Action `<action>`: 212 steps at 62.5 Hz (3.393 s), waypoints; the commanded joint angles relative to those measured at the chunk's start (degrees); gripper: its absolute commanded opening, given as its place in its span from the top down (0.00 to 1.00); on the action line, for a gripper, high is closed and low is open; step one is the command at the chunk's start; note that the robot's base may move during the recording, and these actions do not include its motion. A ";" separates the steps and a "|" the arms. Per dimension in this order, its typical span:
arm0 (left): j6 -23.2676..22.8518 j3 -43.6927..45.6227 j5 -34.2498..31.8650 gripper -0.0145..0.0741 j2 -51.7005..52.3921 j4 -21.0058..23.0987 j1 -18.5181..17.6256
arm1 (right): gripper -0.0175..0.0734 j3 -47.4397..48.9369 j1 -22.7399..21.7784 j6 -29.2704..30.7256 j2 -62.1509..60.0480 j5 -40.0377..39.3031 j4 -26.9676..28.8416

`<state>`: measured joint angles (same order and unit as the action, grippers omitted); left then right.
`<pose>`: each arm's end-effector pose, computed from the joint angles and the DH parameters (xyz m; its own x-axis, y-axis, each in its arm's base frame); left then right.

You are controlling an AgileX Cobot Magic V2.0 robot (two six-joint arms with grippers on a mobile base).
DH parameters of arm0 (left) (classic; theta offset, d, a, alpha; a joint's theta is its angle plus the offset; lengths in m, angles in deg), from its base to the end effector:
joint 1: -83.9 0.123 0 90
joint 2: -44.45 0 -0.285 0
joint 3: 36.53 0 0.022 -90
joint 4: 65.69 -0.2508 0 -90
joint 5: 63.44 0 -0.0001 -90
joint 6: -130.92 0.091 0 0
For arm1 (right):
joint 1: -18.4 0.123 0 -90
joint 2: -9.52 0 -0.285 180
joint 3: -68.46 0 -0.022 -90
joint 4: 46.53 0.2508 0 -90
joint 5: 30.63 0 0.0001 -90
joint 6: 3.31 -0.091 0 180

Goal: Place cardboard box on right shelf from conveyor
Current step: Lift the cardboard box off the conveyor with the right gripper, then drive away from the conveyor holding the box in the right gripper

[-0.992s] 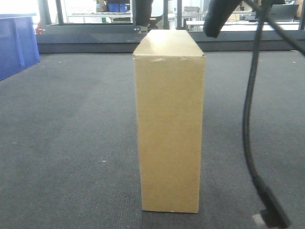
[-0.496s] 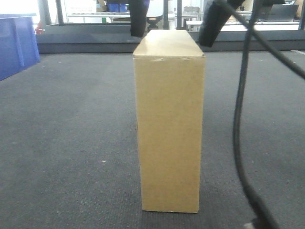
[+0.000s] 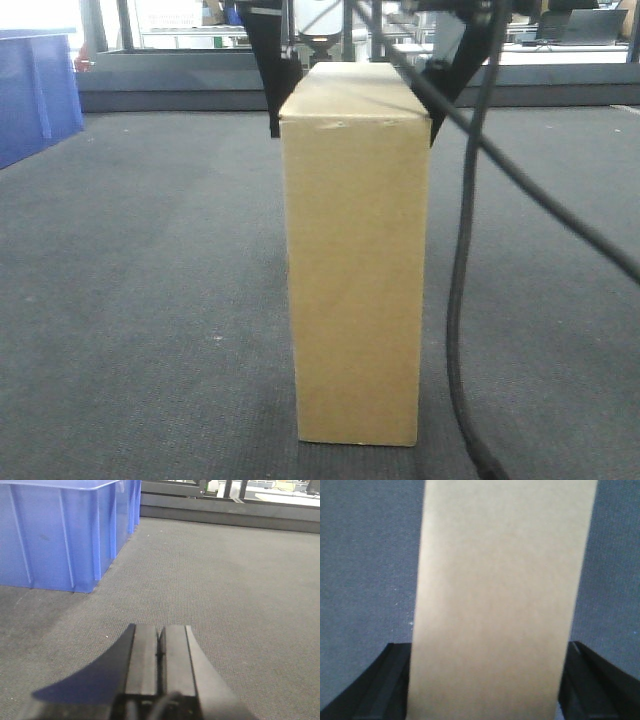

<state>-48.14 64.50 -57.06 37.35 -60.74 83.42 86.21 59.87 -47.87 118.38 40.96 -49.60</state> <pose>0.0568 -0.0014 0.1934 -0.0435 -0.0690 -0.9967 0.0150 0.9975 -0.0697 0.2805 0.2417 0.3230 -0.9663 0.0650 -0.2491 0.0224 0.9852 0.1702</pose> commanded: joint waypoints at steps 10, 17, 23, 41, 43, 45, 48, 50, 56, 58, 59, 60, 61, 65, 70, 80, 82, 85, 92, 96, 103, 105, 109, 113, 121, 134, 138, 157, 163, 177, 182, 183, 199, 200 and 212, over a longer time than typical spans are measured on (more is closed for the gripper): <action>-0.29 0.16 -4.80 0.97 0.58 0.27 -0.18 | 0.12 2.00 0.13 0.13 -2.06 3.36 -1.34; -0.29 0.16 -4.80 0.97 0.58 0.27 -0.18 | 0.12 2.00 0.13 0.13 -1.95 3.41 -1.54; -0.29 0.16 -4.80 0.97 0.58 0.27 -0.18 | 0.12 2.00 0.13 0.13 -1.45 4.69 -1.54; -0.29 0.16 -4.80 0.97 0.58 0.27 -0.18 | 0.27 2.00 0.66 0.08 -0.64 4.70 -1.57; -0.29 0.16 -4.80 0.97 0.58 0.27 -0.18 | 0.30 2.00 0.66 0.08 -0.64 4.70 -1.57; -0.29 0.16 -4.80 0.97 0.58 0.27 -0.18 | 0.34 2.00 0.66 0.08 -0.64 4.65 -1.57; -0.29 0.16 -4.80 0.97 0.58 0.27 -0.18 | 0.39 2.00 0.66 0.08 -0.64 4.65 -1.57; -0.29 0.16 -4.80 0.97 0.58 0.27 -0.18 | 0.40 2.00 0.66 0.08 -0.64 4.65 -1.57; -0.29 0.16 -4.80 0.97 0.58 0.27 -0.18 | 0.41 2.00 0.66 0.08 -0.85 4.65 -1.57; -0.29 0.16 -4.80 0.97 0.58 0.27 -0.18 | 0.41 2.00 0.59 0.08 -1.14 4.65 -1.57; -0.29 0.16 -4.80 0.97 0.58 0.27 -0.18 | 0.41 2.00 0.59 0.08 -1.35 4.65 -1.57; -0.29 0.16 -4.80 0.97 0.58 0.27 -0.18 | 0.41 2.00 0.59 0.08 -1.54 4.65 -1.57; -0.29 0.16 -4.80 0.97 0.58 0.27 -0.18 | 0.41 2.00 0.59 0.08 -1.69 4.58 -1.57; -0.29 0.16 -4.80 0.97 0.58 0.27 -0.18 | 0.41 2.00 0.51 0.14 -3.07 4.10 -1.71; -0.29 0.16 -4.80 0.97 0.58 0.27 -0.18 | 0.41 2.00 0.23 0.41 -5.70 3.35 -2.70; -0.29 0.16 -4.80 0.97 0.58 0.27 -0.18 | 0.41 1.94 -1.94 7.84 -11.08 2.97 -5.03; -0.29 0.16 -4.80 0.97 0.58 0.27 -0.18 | 0.41 1.87 -2.73 9.91 -11.92 2.97 -5.03; -0.29 0.16 -4.80 0.97 0.58 0.27 -0.18 | 0.41 1.33 -4.46 13.77 -13.31 2.71 -5.03; -0.29 0.16 -4.80 0.97 0.58 0.27 -0.18 | 0.41 -2.34 -9.33 22.18 -17.05 0.72 -5.03; -0.29 0.16 -4.80 0.97 0.58 0.27 -0.18 | 0.41 -5.29 -11.93 26.52 -19.44 -1.63 -5.03; -0.29 0.16 -4.80 0.97 0.58 0.27 -0.18 | 0.41 -12.64 -17.14 31.80 -25.82 -9.70 -5.03; -0.29 0.16 -4.80 0.97 0.58 0.27 -0.18 | 0.41 -15.16 -18.91 32.75 -28.10 -13.09 -4.90; -0.29 0.16 -4.80 0.97 0.58 0.27 -0.18 | 0.41 -19.84 -22.32 33.81 -32.14 -18.89 -4.03; -0.29 0.16 -4.80 0.97 0.58 0.27 -0.18 | 0.41 -24.15 -25.48 33.85 -35.66 -25.24 -2.87; -0.29 0.16 -4.80 0.97 0.58 0.27 -0.18 | 0.41 -34.65 -31.02 33.85 -43.99 -36.05 -1.49; -0.29 0.16 -4.80 0.97 0.58 0.27 -0.18 | 0.41 -47.40 -33.94 33.92 -57.14 -47.99 -1.59; -0.29 0.16 -4.80 0.97 0.58 0.27 -0.18 | 0.41 -50.54 -33.94 33.99 -61.76 -48.98 -1.80; -0.29 0.16 -4.80 0.97 0.58 0.27 -0.18 | 0.41 -57.86 -33.88 33.99 -79.56 -49.01 -8.12; -0.29 0.16 -4.80 0.97 0.58 0.27 -0.18 | 0.41 -58.30 -33.88 33.99 -83.20 -48.68 -9.40; -0.29 0.16 -4.80 0.97 0.58 0.27 -0.18 | 0.41 -58.42 -33.88 33.99 -85.03 -48.70 -9.40; -0.29 0.16 -4.80 0.97 0.58 0.27 -0.18 | 0.41 -58.75 -33.88 33.99 -85.03 -48.57 -9.40; -0.29 0.16 -4.80 0.97 0.58 0.27 -0.18 | 0.41 -58.75 -33.88 33.99 -85.03 -48.43 -9.40; -0.29 0.16 -4.80 0.97 0.58 0.27 -0.18 | 0.41 -58.75 -33.88 33.99 -85.03 -48.41 -9.40; -0.29 0.16 -4.80 0.97 0.58 0.27 -0.18 | 0.41 -58.75 -33.88 33.99 -85.03 -48.41 -9.40; -0.29 0.16 -4.80 0.97 0.58 0.27 -0.18 | 0.41 -58.75 -33.88 33.99 -85.03 -48.41 -9.40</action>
<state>-48.14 64.50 -57.06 37.35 -60.74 83.42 25.79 26.21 -14.61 32.75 -1.89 -57.59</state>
